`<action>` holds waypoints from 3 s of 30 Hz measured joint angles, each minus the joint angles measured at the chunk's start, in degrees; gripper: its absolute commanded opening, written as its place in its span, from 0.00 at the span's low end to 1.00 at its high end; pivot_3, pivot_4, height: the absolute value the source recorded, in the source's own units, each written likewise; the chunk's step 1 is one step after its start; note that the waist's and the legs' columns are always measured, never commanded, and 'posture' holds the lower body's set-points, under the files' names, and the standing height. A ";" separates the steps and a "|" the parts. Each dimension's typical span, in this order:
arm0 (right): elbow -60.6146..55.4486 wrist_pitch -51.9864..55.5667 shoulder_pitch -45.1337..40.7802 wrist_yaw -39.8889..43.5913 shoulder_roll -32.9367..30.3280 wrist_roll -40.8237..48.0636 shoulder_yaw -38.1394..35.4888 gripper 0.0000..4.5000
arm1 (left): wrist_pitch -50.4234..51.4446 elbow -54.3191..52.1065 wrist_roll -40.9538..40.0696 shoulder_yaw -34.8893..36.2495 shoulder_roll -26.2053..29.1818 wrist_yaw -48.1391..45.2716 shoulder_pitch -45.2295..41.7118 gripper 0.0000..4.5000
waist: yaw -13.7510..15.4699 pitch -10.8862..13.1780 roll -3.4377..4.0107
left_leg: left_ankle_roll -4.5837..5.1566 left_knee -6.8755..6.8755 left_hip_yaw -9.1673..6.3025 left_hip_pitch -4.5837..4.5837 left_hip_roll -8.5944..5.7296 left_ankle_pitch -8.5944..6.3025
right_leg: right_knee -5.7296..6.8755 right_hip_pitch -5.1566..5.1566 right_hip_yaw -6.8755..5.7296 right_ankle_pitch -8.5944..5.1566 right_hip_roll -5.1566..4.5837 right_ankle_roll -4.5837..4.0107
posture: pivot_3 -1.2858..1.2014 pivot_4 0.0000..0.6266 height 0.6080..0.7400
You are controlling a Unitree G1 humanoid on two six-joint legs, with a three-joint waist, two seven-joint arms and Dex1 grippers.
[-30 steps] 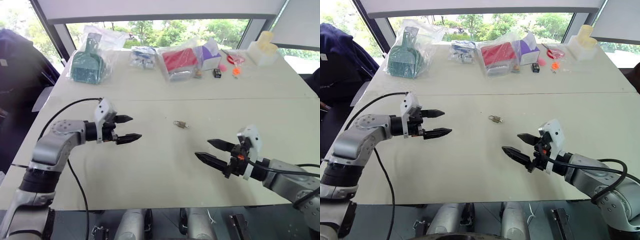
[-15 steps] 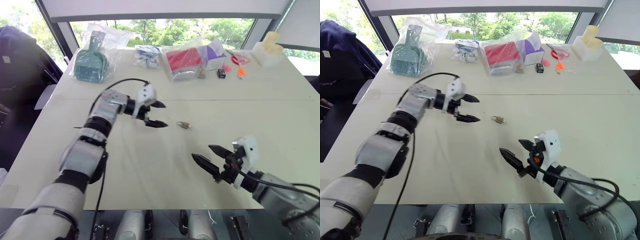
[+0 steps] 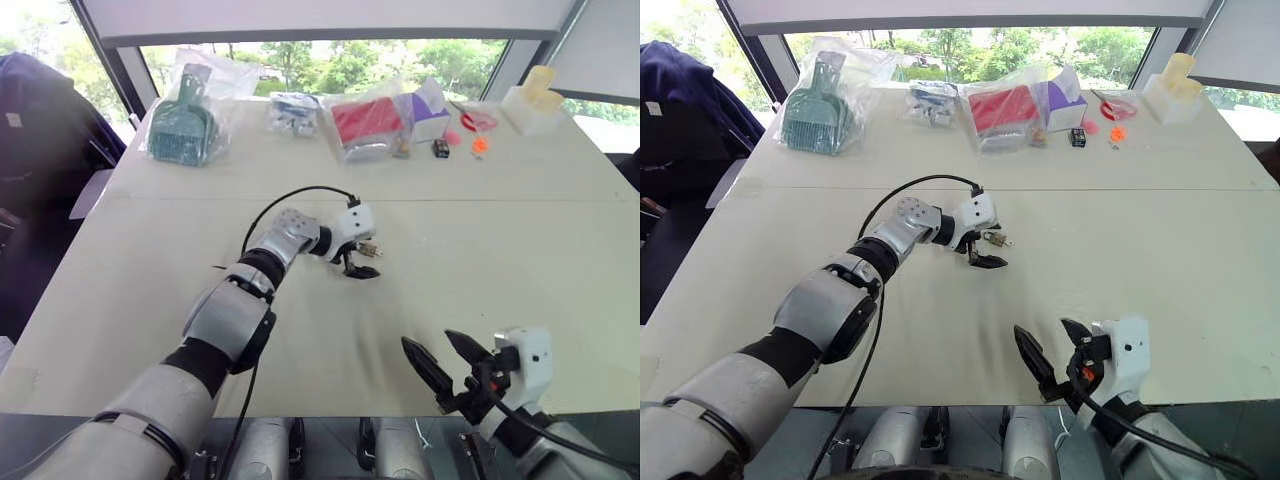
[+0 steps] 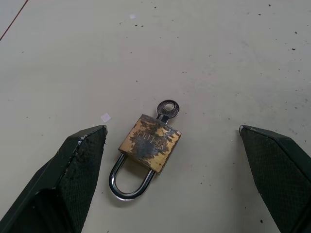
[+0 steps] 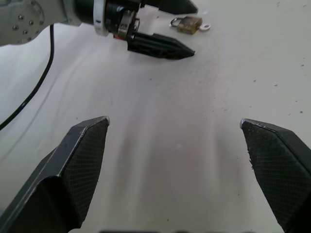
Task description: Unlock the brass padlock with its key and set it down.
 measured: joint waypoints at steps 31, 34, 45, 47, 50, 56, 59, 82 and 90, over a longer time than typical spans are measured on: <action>0.00 3.81 -11.17 -9.26 0.34 1.69 1.82 1.00 | 1.62 -0.79 3.29 2.39 -0.13 -1.68 0.18 0.25 | -0.02 -0.15 -0.21 | 0.00 0.06 -0.01 0.05 0.05 0.00 | -0.02 0.06 0.00 0.01 0.01 -0.03 | 0.52 0.24 0.96; 0.01 4.89 -12.33 -8.47 1.79 1.63 1.18 1.00 | 1.52 -0.89 3.79 2.38 -0.14 -0.92 0.18 0.17 | -0.03 -0.19 -0.25 | 0.00 0.06 -0.01 0.07 0.05 0.00 | -0.02 0.08 0.00 0.01 0.01 -0.03 | 0.52 0.24 0.96; 6.38 5.40 -23.94 -8.98 9.53 16.25 -1.99 1.00 | -9.17 -6.81 -3.53 7.73 3.68 -16.37 1.39 0.17 | -0.11 -0.15 -0.23 | -0.01 0.08 0.02 -0.12 0.06 0.00 | -0.01 -0.14 0.01 0.04 -0.01 -0.08 | 0.52 0.24 0.96; 9.03 5.39 -29.27 -9.29 10.73 19.49 -2.58 1.00 | -9.59 -13.18 -7.61 9.18 3.62 -20.78 2.66 0.17 | -0.01 -0.15 -0.21 | -0.01 0.10 0.01 -0.12 0.06 0.00 | 0.00 -0.12 0.01 0.04 -0.03 -0.09 | 0.52 0.24 0.96; 13.09 5.14 -35.67 -9.30 13.18 24.45 -3.09 1.00 | -7.14 -23.87 -11.77 9.71 4.03 -22.91 6.06 0.17 | -0.15 -0.15 -0.16 | 0.00 0.07 0.01 -0.11 0.06 0.01 | 0.05 -0.12 0.01 0.04 0.00 -0.09 | 0.52 0.24 0.96; 20.33 4.29 -45.03 -7.86 17.70 28.64 -4.13 1.00 | -0.31 -42.60 -15.08 9.13 4.99 -19.11 13.88 0.17 | -0.01 -0.14 -0.12 | 0.01 0.11 0.00 -0.10 0.02 0.03 | 0.13 -0.08 0.00 0.05 0.04 -0.07 | 0.52 0.24 0.96; 22.15 4.28 -46.66 -6.98 18.79 29.33 -4.76 1.00 | 2.01 -47.91 -16.30 9.09 5.63 -16.92 14.38 0.17 | -0.01 -0.14 -0.11 | 0.01 0.12 -0.01 -0.10 0.00 0.03 | 0.12 -0.05 0.01 0.05 0.03 -0.07 | 0.52 0.24 0.96; 24.04 5.55 -49.33 -5.02 25.10 29.99 -5.43 0.01 | 1.24 -54.25 -18.31 4.55 8.51 -12.22 16.60 0.17 | -0.21 -0.14 -0.04 | -0.03 0.10 0.00 -0.07 0.01 0.06 | 0.14 -0.05 0.01 0.05 0.09 -0.06 | 0.52 0.24 0.96; 24.67 4.42 -50.93 -6.62 28.91 30.96 -6.00 0.01 | -12.99 -54.94 -12.07 3.12 8.83 -4.27 18.51 0.17 | -0.16 -0.14 -0.02 | -0.04 0.10 0.00 -0.06 0.01 0.06 | 0.14 -0.04 0.00 0.05 0.08 -0.06 | 0.52 0.24 0.96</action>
